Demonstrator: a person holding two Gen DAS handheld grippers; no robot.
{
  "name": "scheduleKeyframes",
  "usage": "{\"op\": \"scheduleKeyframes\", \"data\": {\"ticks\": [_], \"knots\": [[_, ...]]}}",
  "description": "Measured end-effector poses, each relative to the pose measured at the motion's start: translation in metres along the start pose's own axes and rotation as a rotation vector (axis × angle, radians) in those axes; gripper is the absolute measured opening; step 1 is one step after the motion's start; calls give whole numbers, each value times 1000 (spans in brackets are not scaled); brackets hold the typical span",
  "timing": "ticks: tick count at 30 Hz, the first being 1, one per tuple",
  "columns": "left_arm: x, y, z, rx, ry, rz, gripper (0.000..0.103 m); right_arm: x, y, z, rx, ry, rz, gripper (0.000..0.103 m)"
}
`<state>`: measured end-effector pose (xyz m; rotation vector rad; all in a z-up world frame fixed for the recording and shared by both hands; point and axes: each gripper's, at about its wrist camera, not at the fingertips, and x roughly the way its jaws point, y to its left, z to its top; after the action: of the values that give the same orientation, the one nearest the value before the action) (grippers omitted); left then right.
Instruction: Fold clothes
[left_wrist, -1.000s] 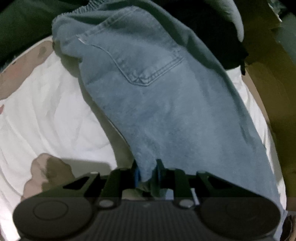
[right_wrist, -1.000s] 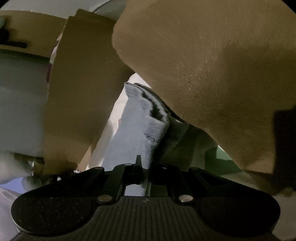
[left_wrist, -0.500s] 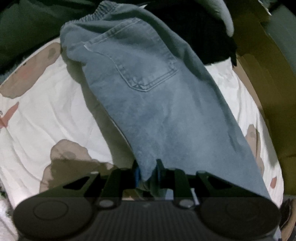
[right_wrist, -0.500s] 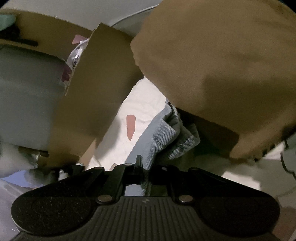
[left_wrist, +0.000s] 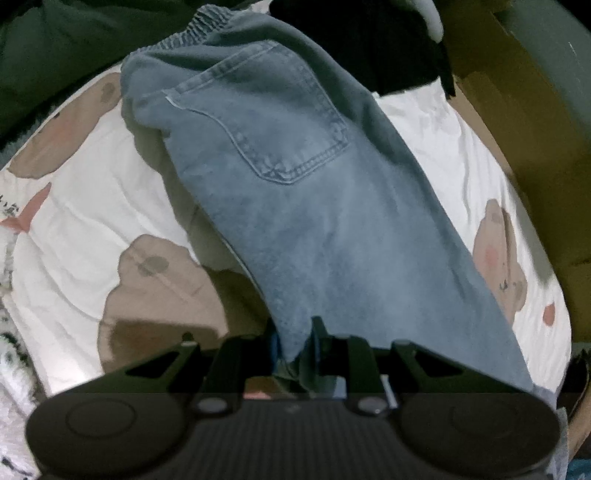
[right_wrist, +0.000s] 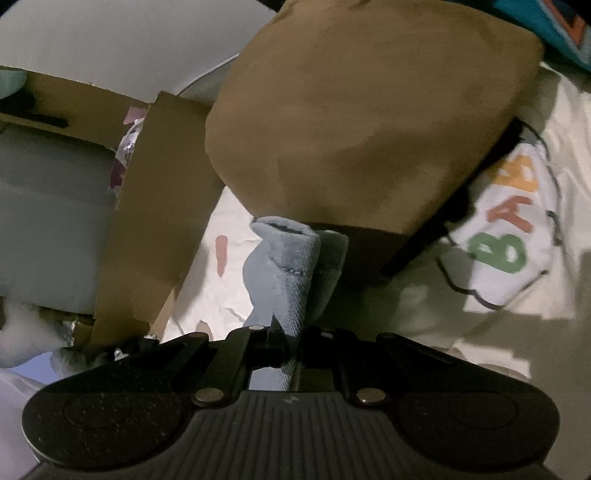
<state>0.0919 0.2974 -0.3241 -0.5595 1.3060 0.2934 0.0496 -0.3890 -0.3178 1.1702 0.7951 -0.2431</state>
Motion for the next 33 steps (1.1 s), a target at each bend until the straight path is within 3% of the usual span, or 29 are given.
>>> {"op": "scheduleKeyframes", "data": {"ticks": [19, 33], "knots": [[-2, -1, 9, 106, 48, 22, 18, -67, -55, -36, -23, 19, -49, 5], [2, -2, 29, 156, 79, 45, 18, -109, -102, -79, 65, -7, -109, 5]]}}
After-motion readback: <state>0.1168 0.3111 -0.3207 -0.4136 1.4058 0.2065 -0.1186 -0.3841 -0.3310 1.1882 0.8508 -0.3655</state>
